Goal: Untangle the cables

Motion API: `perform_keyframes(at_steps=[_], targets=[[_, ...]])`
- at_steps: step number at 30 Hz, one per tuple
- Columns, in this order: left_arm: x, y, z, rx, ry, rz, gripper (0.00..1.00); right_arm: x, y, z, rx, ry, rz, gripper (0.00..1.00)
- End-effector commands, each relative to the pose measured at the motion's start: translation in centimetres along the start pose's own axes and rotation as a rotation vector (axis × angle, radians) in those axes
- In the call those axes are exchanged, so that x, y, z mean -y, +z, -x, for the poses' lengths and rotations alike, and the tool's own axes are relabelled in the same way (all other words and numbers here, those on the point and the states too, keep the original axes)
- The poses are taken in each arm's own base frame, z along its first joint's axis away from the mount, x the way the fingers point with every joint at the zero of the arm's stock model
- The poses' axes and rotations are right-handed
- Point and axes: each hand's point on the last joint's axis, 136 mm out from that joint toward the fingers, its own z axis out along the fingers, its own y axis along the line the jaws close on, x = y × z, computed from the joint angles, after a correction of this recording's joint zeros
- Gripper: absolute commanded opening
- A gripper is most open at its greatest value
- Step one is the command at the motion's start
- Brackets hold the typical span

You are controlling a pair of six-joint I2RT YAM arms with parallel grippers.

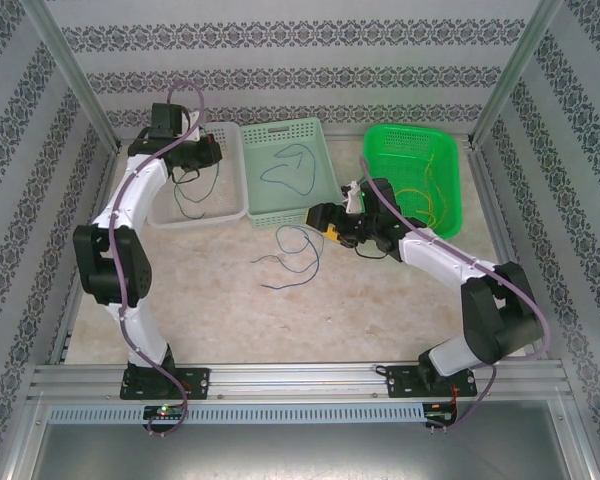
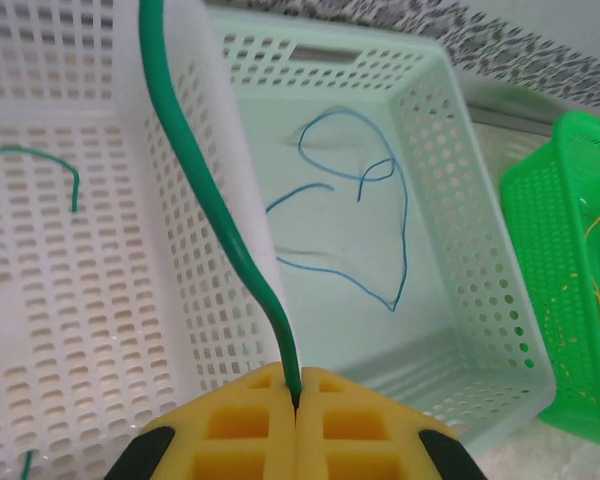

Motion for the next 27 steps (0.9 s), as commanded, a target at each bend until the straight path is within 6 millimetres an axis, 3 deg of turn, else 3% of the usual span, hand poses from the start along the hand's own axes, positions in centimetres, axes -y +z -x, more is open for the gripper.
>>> perform_keyframes(at_steps=[1,6,10,11,15,17,18,27], targets=[[-1.3,1.3,-0.6,-0.049,-0.121,0.016,0.00,2.3,-0.7,-1.3,-0.030,-0.017,-0.098,0.86],[-4.2,3.4,-2.3,-0.148,-0.192,0.107,0.00,3.2,-1.1,-1.7,-0.034,-0.006,-0.137,0.86],[-5.1,4.5,-3.4,-0.201,-0.206,0.130,0.00,4.4,-1.3,-1.9,-0.030,-0.011,-0.209,0.85],[-5.2,4.6,-3.6,-0.207,-0.213,0.131,0.04,4.7,-1.3,-2.0,-0.033,-0.013,-0.226,0.85],[-4.8,4.5,-3.6,-0.204,-0.224,0.115,0.54,6.0,-0.9,-3.2,-0.092,-0.070,-0.343,0.83],[-4.1,3.8,-3.1,-0.178,-0.214,0.100,0.91,6.9,-0.8,-3.6,-0.117,-0.105,-0.416,0.82],[-3.7,3.2,-2.8,-0.160,-0.204,0.093,1.00,7.4,-0.7,-3.7,-0.123,-0.115,-0.445,0.82],[-0.1,-1.9,-2.2,-0.046,-0.094,0.078,1.00,9.6,1.4,-2.1,-0.101,-0.125,-0.530,0.68]])
